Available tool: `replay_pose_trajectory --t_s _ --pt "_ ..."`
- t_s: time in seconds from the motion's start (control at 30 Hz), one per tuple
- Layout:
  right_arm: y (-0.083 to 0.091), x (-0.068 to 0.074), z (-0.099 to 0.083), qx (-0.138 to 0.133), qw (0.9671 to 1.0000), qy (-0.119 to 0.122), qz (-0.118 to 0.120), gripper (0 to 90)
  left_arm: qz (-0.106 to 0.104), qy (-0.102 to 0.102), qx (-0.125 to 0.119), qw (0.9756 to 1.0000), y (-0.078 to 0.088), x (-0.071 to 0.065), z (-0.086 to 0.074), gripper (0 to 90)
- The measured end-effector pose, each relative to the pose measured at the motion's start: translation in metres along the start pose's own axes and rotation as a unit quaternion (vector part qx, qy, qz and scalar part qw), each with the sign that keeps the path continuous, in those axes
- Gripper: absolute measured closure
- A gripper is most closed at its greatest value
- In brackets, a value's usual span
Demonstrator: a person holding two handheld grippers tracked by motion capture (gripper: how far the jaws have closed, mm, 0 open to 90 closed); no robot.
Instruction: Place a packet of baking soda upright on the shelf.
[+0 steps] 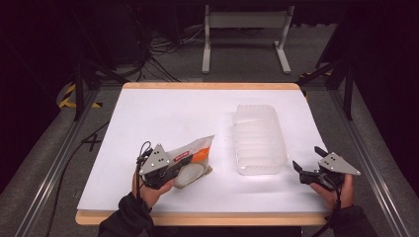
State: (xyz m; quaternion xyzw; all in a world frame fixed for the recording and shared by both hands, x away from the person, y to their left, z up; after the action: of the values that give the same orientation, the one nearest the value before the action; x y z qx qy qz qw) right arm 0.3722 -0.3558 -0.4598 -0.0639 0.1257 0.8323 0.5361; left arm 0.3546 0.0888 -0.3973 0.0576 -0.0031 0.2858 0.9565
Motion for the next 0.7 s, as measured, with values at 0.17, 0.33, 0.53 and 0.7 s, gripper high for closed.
replay_pose_trajectory --t_s 0.17,0.33,0.53,0.7 --pt "0.0 0.0 0.0 0.0 1.0 -0.001 0.001 9.3 0.002 0.002 -0.017 0.9998 0.0 0.005 0.013 89.9" --pt "0.0 0.0 0.0 -0.001 1.0 0.001 0.002 9.1 -0.008 -0.009 -0.023 0.9997 -0.006 0.003 0.024 89.9" --pt "0.0 0.0 0.0 0.001 1.0 0.002 0.002 9.1 -0.018 -0.013 -0.032 0.9992 -0.017 0.003 0.034 89.9" --pt "0.0 0.0 0.0 0.0 1.0 0.001 0.002 9.1 -0.027 -0.016 -0.039 0.9987 -0.026 0.003 0.042 90.0"
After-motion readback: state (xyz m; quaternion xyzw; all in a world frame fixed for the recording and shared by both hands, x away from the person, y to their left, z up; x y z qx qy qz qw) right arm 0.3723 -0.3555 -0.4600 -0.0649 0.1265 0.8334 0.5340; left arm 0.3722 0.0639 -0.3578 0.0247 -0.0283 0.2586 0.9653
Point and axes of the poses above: each handheld gripper's, and its own axes: y roughly backward along the jaws, z roughly out of its top, x roughly to its left, the point moved 5 cm from there along -y, roughly forward along the jaws, and after that the axes turned 14 degrees about -x, right-handed, at the moved point
